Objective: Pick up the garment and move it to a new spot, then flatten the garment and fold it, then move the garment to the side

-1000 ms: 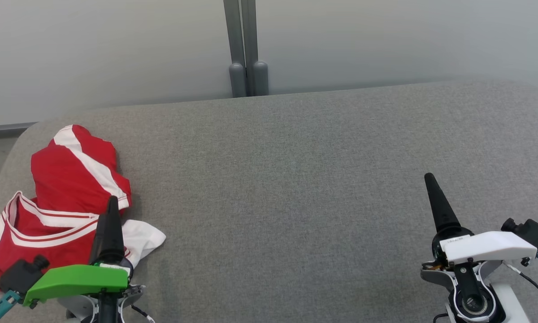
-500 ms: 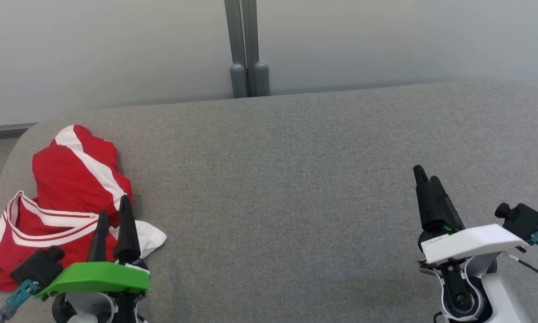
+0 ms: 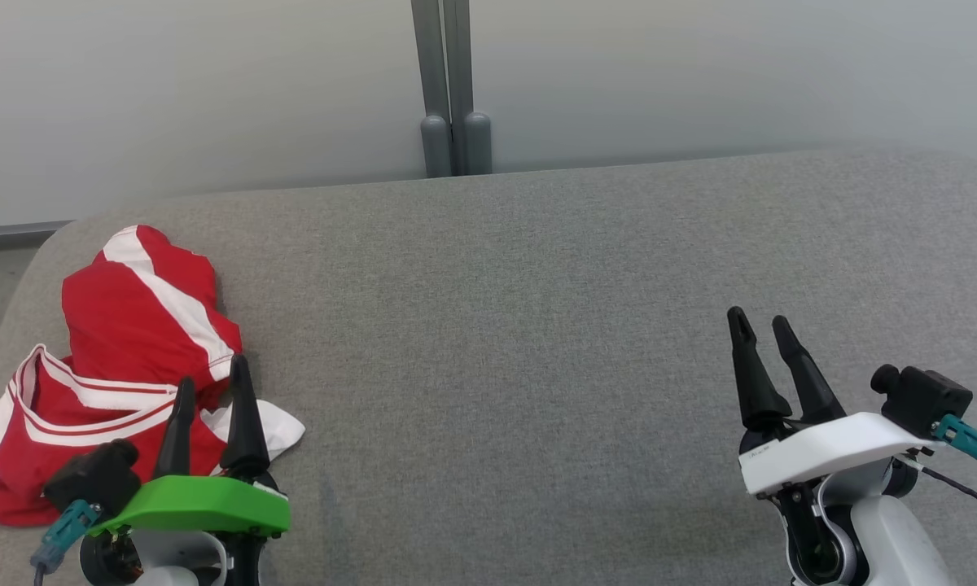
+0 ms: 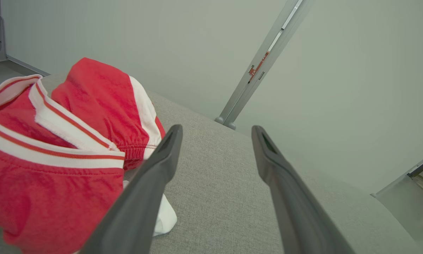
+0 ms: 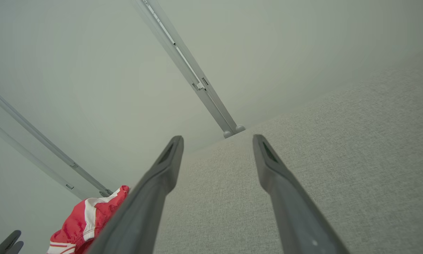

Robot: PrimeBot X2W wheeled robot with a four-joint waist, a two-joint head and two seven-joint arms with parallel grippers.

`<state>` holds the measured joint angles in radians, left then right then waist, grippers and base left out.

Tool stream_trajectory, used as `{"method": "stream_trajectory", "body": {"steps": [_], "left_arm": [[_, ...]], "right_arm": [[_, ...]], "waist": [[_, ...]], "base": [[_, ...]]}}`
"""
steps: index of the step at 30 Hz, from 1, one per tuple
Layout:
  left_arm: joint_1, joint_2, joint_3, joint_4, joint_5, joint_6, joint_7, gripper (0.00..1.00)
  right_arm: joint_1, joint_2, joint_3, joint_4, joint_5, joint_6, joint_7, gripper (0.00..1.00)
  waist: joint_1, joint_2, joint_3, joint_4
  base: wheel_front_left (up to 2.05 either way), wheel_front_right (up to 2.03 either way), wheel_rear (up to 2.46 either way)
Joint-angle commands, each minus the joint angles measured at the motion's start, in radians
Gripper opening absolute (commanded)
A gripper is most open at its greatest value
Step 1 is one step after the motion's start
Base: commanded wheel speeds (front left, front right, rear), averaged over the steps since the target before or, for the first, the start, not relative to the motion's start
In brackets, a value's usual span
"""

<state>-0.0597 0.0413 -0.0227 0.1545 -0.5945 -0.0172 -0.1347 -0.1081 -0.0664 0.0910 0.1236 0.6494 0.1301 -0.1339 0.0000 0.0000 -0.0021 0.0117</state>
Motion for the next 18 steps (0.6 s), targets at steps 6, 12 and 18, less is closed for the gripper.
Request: {"method": "stream_trajectory", "body": {"steps": [6, 12, 18], "left_arm": [[-0.005, 0.008, -0.005, -0.012, 0.093, 0.015, -0.022, 1.0], [-0.003, 0.009, -0.014, -0.013, 0.148, 0.022, -0.038, 1.0], [0.0, 0.009, -0.023, -0.012, 0.193, 0.029, -0.052, 1.0]], "right_arm": [[-0.03, 0.001, 0.003, 0.016, -0.1, 0.001, -0.024, 1.0], [-0.036, 0.004, 0.004, 0.019, -0.166, 0.001, -0.039, 1.0], [-0.037, 0.007, -0.001, 0.026, -0.226, 0.001, -0.053, 1.0]], "waist": [[0.0, 0.0, -0.001, 0.0], [0.0, 0.0, -0.002, 0.0], [0.0, 0.0, -0.003, -0.001]], "base": [[0.0, 0.0, 0.0], [0.0, 0.0, 0.0], [0.0, 0.0, 0.0]]}}
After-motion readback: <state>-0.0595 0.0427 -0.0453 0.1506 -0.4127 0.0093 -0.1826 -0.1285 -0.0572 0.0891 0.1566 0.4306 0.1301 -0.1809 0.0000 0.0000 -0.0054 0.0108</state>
